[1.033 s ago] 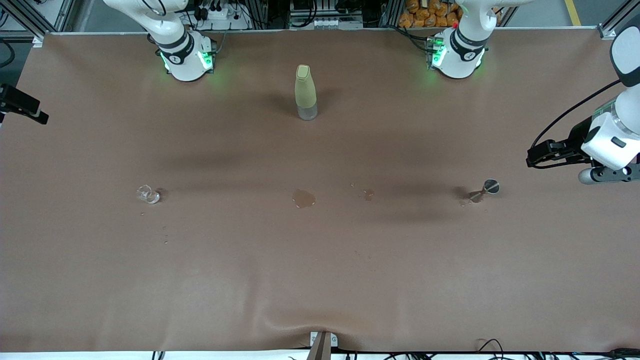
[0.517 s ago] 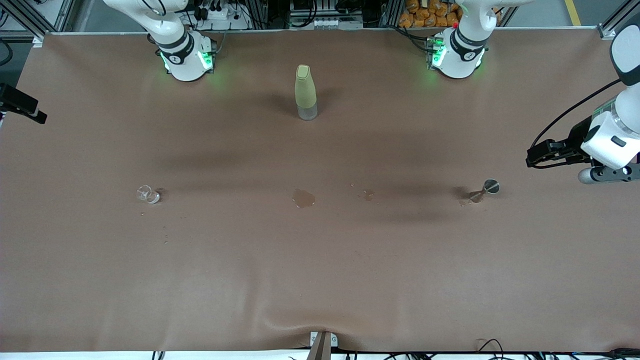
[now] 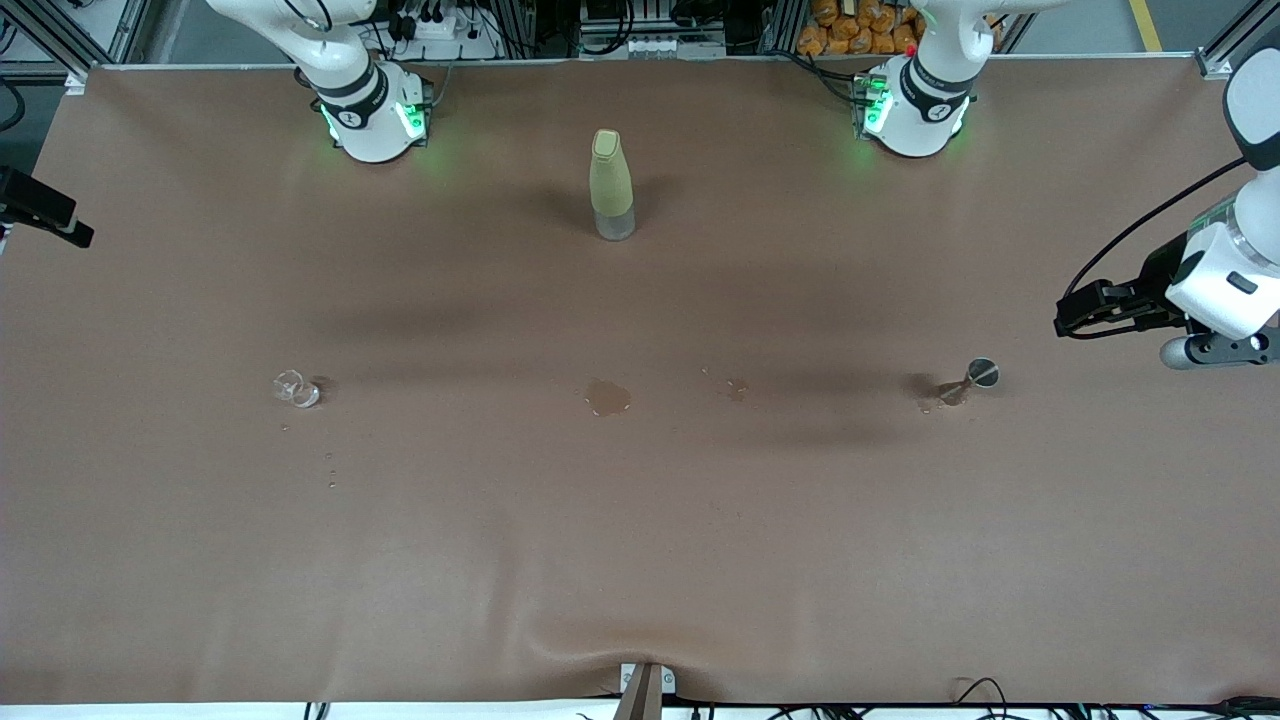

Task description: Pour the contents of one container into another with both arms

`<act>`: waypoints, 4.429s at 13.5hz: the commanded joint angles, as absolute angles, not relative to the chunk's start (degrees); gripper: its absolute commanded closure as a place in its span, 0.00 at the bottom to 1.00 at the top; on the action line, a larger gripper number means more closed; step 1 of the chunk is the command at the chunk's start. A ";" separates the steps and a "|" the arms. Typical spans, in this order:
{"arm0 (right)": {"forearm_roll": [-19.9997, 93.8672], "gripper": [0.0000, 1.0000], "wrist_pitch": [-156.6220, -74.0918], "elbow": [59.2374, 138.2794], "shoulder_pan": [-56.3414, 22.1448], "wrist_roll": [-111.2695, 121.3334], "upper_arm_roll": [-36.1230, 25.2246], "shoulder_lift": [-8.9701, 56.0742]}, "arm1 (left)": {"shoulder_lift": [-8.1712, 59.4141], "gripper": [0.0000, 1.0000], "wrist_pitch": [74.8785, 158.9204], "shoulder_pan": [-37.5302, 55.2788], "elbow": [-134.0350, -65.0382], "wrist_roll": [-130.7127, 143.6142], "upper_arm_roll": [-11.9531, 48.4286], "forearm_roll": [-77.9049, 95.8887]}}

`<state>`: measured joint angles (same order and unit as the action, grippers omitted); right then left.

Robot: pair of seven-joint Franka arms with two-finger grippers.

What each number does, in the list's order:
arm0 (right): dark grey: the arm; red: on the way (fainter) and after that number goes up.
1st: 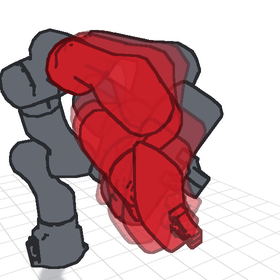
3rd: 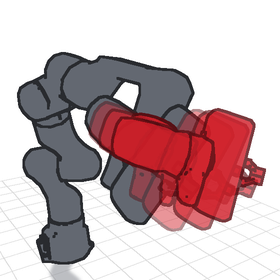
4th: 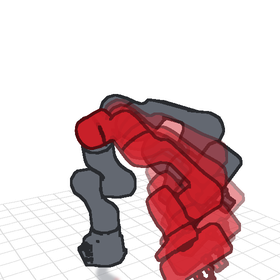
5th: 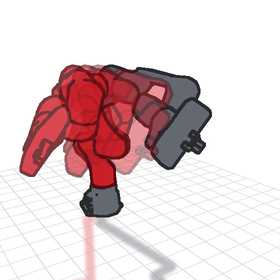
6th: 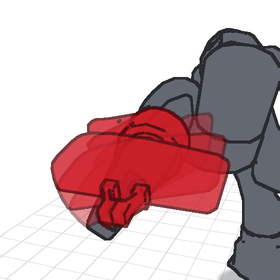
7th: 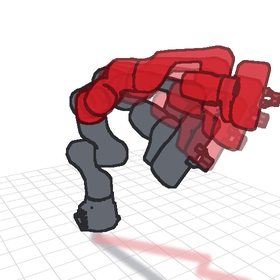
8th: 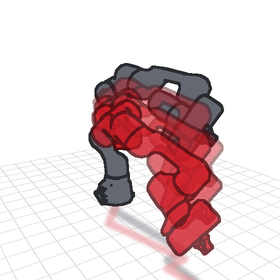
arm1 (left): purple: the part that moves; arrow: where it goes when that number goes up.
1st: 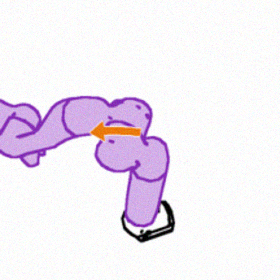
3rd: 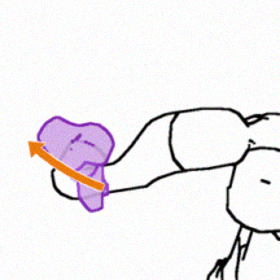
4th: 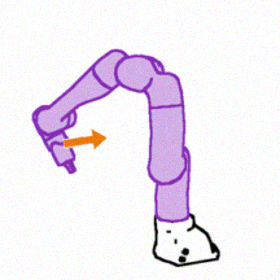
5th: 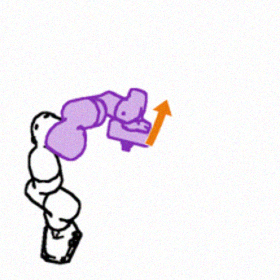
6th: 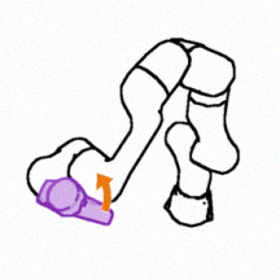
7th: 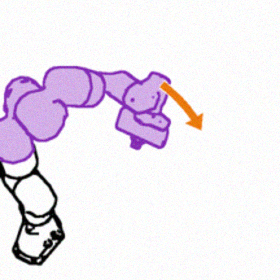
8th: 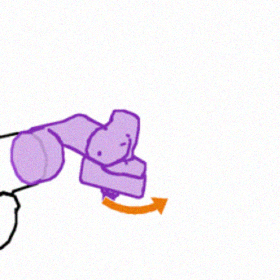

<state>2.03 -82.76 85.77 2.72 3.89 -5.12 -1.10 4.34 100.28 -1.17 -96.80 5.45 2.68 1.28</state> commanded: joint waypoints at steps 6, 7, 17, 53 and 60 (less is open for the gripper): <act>2.72 0.00 -81.91 84.46 2.29 2.90 -4.75 -0.88 | 4.75 0.00 99.23 -1.32 -95.27 4.75 2.64 1.14; 2.81 0.00 -81.91 84.46 2.37 2.90 -4.75 -0.97 | 4.75 0.00 99.23 -1.41 -95.19 4.75 2.64 1.14; 2.64 0.00 -80.77 84.20 2.72 3.43 -4.92 -0.62 | 4.75 0.00 99.23 -1.32 -95.18 4.83 2.64 1.06; 47.88 0.00 -95.80 109.16 24.78 119.14 -5.10 26.44 | 26.27 0.00 89.48 -20.74 -95.27 -97.71 2.29 35.59; 53.24 0.00 -94.23 99.25 28.12 131.63 -4.83 41.29 | 34.80 0.00 87.28 -22.32 -95.36 -116.96 2.29 39.29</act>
<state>50.32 -96.87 105.66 25.81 127.54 -5.88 35.42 33.56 88.57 -21.88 -96.44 -113.12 2.02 37.98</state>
